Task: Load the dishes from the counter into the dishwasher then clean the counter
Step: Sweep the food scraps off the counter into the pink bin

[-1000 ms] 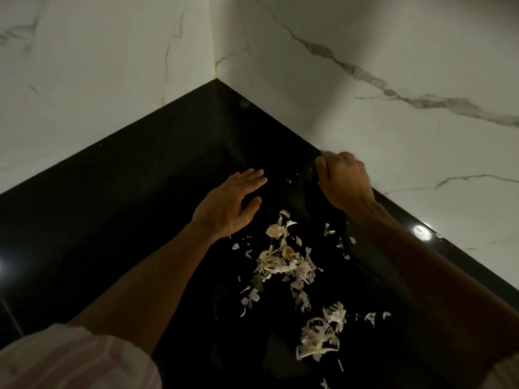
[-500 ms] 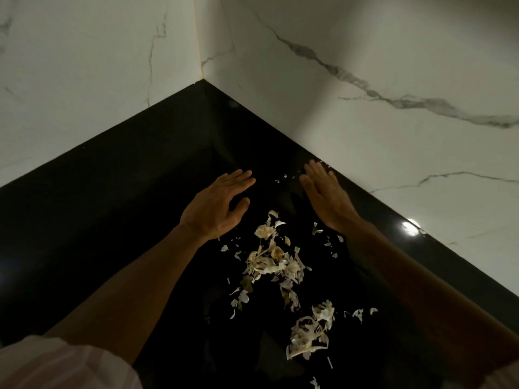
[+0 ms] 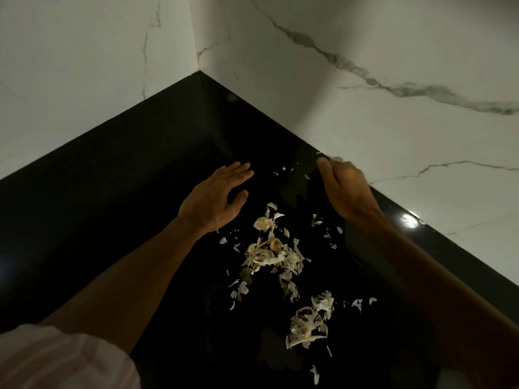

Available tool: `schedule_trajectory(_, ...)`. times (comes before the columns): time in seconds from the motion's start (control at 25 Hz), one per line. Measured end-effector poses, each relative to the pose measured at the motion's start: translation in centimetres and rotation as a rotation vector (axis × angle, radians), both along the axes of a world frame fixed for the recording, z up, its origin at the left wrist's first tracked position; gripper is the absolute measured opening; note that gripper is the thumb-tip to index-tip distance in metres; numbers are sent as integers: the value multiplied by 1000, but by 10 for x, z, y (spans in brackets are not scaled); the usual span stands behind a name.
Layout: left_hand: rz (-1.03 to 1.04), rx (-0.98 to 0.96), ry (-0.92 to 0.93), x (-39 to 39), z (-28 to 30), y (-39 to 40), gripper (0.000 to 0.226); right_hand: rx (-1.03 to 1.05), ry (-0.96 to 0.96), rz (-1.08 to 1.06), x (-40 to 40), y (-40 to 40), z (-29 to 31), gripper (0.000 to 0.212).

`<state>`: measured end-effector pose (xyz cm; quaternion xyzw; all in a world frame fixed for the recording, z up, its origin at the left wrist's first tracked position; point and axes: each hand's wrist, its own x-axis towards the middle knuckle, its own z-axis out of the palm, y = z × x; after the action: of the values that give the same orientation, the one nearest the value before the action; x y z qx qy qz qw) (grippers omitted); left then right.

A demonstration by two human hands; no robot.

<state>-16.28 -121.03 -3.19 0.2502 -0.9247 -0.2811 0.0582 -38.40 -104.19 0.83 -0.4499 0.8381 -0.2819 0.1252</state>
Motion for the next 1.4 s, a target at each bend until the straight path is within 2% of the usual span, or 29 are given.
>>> schedule_trajectory(0.16, -7, -15, -2, 1, 5, 2, 51, 227, 149, 145, -6, 1, -21, 62)
schedule_trajectory(0.24, -2, -14, 2, 1, 9, 5, 50, 117, -18, 140, -3, 0, -15, 55)
schedule_trajectory(0.32, -11, -26, 12, 0, 9, 5, 49, 3, -86, 75, -8, -9, -8, 50)
schedule_trajectory(0.44, -9, -9, 5, 0, 7, 2, 50, 203, -6, 179, -5, -22, -14, 54)
schedule_trajectory(0.48, -8, 2, 1, 0, 6, 3, 50, 222, -89, 203, -2, -24, -17, 54)
schedule_trajectory(0.52, -10, -6, 5, 1, 6, 3, 51, 182, -243, 210, 2, -26, -15, 55)
schedule_trajectory(0.6, -15, -24, 20, 1, 7, 3, 51, -33, -462, 138, 4, -33, -4, 54)
schedule_trajectory(0.68, -13, -17, 17, 1, 9, 4, 50, -194, -500, -30, -8, -45, 0, 50)
schedule_trajectory(0.72, -10, -19, 16, 1, 8, 4, 49, -180, -481, -65, -11, -50, 0, 46)
schedule_trajectory(0.76, -12, -28, 25, 0, 7, 5, 49, -76, -373, -6, -8, -52, -2, 44)
schedule_trajectory(0.84, -23, -40, 44, 1, 4, 2, 49, 191, -77, 250, 11, -46, -10, 46)
schedule_trajectory(0.88, -33, -40, 41, 1, 2, 1, 49, 233, -17, 354, 25, -36, -12, 46)
schedule_trajectory(1.0, -53, -54, 40, 1, 4, 1, 49, 200, -154, 504, 52, 12, -11, 49)
schedule_trajectory(1.08, -50, -21, 34, 0, 10, 4, 48, 40, -280, 318, 45, 62, -9, 51)
schedule_trajectory(1.16, -31, -20, 38, 0, 12, 4, 48, -149, -259, -68, 18, 117, -6, 49)
schedule_trajectory(1.24, -23, -25, 45, 1, 11, 5, 48, -79, -125, -312, -6, 159, -8, 48)
schedule_trajectory(1.32, -40, -15, 9, 0, 10, 5, 49, 101, 39, -265, -13, 170, -19, 52)
schedule_trajectory(1.4, -78, -38, -58, -2, 9, 3, 51, 168, 39, -134, 2, 156, -19, 52)
